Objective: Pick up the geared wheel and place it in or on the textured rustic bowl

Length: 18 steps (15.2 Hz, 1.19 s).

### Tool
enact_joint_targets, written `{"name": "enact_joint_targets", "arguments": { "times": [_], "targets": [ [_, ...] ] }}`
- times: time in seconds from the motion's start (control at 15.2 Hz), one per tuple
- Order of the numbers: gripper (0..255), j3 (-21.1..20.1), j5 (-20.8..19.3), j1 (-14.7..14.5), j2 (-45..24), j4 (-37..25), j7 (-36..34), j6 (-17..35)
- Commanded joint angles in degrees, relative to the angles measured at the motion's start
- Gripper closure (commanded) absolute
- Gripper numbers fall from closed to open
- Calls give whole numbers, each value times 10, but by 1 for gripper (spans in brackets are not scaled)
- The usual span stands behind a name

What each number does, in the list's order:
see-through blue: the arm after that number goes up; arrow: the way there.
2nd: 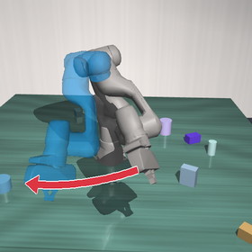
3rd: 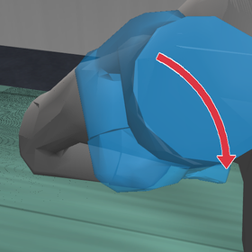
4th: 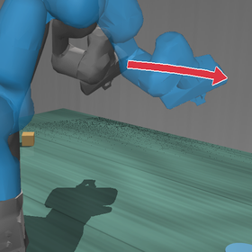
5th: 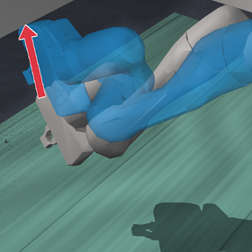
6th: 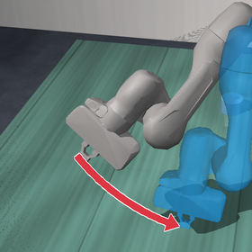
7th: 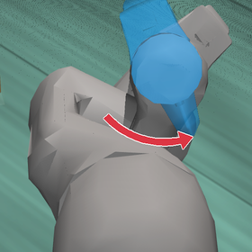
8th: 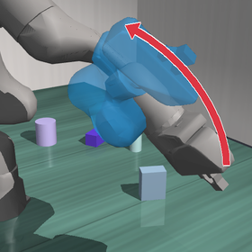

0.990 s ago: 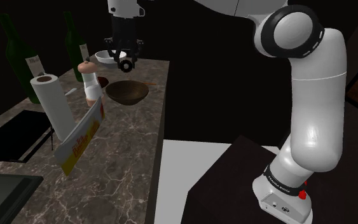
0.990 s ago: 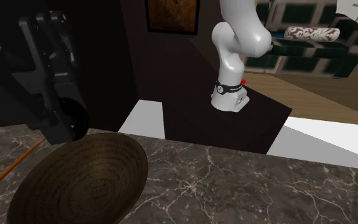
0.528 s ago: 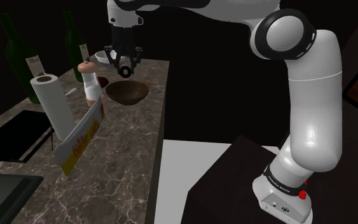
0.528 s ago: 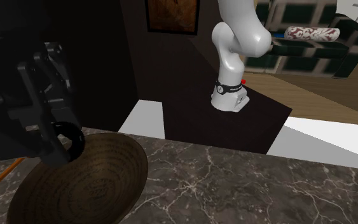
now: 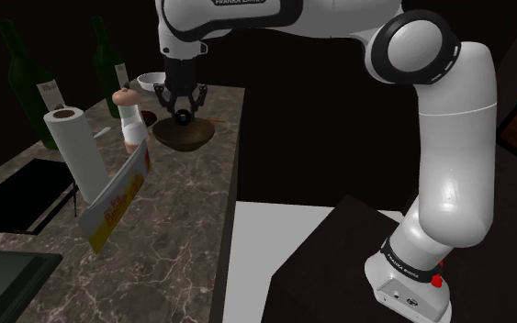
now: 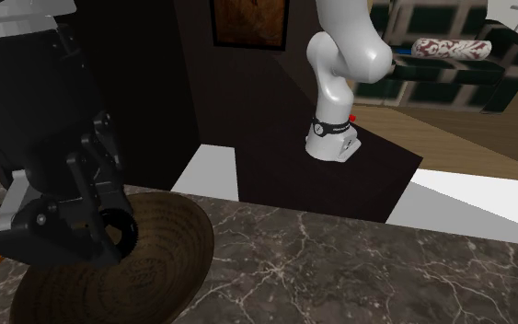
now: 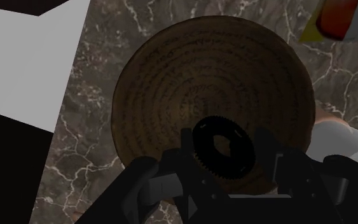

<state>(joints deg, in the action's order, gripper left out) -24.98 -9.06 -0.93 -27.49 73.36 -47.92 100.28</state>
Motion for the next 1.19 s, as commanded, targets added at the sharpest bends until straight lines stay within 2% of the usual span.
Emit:
{"name": "enact_joint_targets", "arguments": {
  "times": [0.0, 0.46, 0.53, 0.86, 1.12],
  "targets": [
    [255, 0, 0, 1, 2, 11, -1, 10],
    [255, 0, 0, 1, 1, 11, -1, 9],
    [0, 0, 0, 1, 1, 11, -1, 9],
    [0, 0, 0, 1, 1, 11, -1, 9],
    [0, -1, -2, -10, -8, -78, 2, -69]
  ]
}}
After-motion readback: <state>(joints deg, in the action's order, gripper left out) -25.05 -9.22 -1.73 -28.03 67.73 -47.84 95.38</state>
